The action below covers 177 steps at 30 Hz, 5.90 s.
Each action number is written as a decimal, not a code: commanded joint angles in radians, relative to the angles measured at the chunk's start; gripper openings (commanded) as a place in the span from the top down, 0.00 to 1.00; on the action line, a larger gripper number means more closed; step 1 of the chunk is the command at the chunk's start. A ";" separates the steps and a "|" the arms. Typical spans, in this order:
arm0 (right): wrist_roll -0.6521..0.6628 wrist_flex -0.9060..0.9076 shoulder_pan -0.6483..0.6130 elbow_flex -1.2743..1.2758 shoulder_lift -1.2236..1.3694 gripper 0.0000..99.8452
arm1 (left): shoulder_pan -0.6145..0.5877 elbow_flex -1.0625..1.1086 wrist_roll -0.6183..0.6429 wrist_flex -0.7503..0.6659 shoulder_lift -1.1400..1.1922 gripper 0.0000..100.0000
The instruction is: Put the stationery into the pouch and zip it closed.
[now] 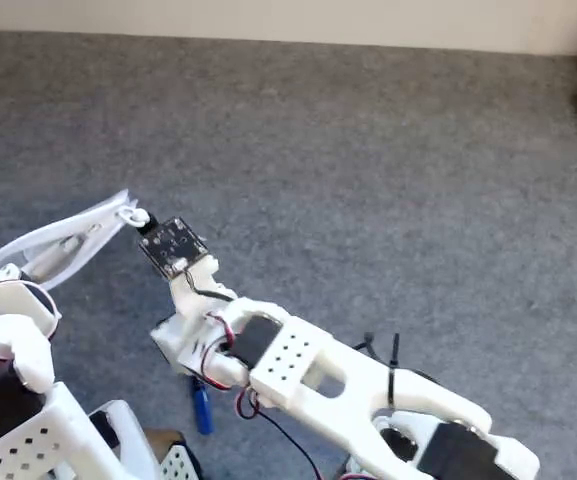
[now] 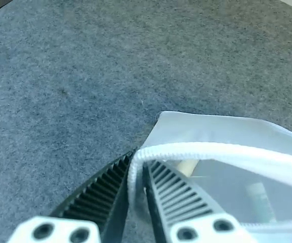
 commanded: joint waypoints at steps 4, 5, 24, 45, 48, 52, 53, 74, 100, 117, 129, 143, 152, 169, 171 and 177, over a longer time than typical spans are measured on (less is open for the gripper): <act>-0.023 0.005 0.016 -0.094 0.042 0.91 | -0.010 0.018 0.009 -0.038 0.013 0.99; -0.023 0.005 0.016 -0.094 0.053 0.90 | -0.010 0.018 0.009 -0.040 0.013 0.99; -0.023 0.005 0.091 -0.280 0.384 0.89 | -0.013 0.018 0.009 -0.038 0.013 0.99; -0.023 0.165 0.099 -0.378 0.495 0.89 | -0.110 0.016 0.040 -0.040 0.013 0.99; -0.023 0.179 0.101 -0.398 0.501 0.89 | -0.111 0.016 0.040 -0.040 0.013 0.99; -0.023 0.177 0.101 -0.395 0.503 0.89 | -0.111 0.016 0.040 -0.041 0.013 0.99; -0.023 0.177 0.101 -0.395 0.503 0.89 | -0.111 0.016 0.040 -0.046 0.013 0.99; -0.015 0.240 0.091 -0.475 0.657 0.97 | -0.110 0.018 0.038 -0.041 0.013 0.99; -0.014 0.723 0.097 -0.788 0.621 0.99 | -0.102 0.038 0.037 -0.051 0.013 0.99; -0.014 0.671 0.134 -0.590 0.107 0.99 | -0.035 0.035 0.035 -0.052 0.013 0.99; -0.014 0.229 0.133 -0.131 -0.282 0.99 | 0.211 0.018 -0.021 -0.049 0.012 0.99; -0.014 -0.194 0.133 0.285 -0.700 0.99 | 0.332 -0.045 -0.020 -0.044 0.013 0.99; -0.014 -0.397 0.133 0.414 -0.855 0.99 | 0.332 -0.042 -0.018 -0.044 0.016 0.99; 0.256 -0.851 0.041 0.420 -0.881 0.99 | 0.334 -0.024 -0.021 -0.046 0.018 0.99; 0.319 -0.894 -0.005 0.418 -0.880 0.99 | 0.334 -0.024 -0.021 -0.046 0.018 0.99; 0.476 -0.998 -0.038 0.414 -0.837 0.99 | 0.334 -0.024 -0.021 -0.046 0.018 0.99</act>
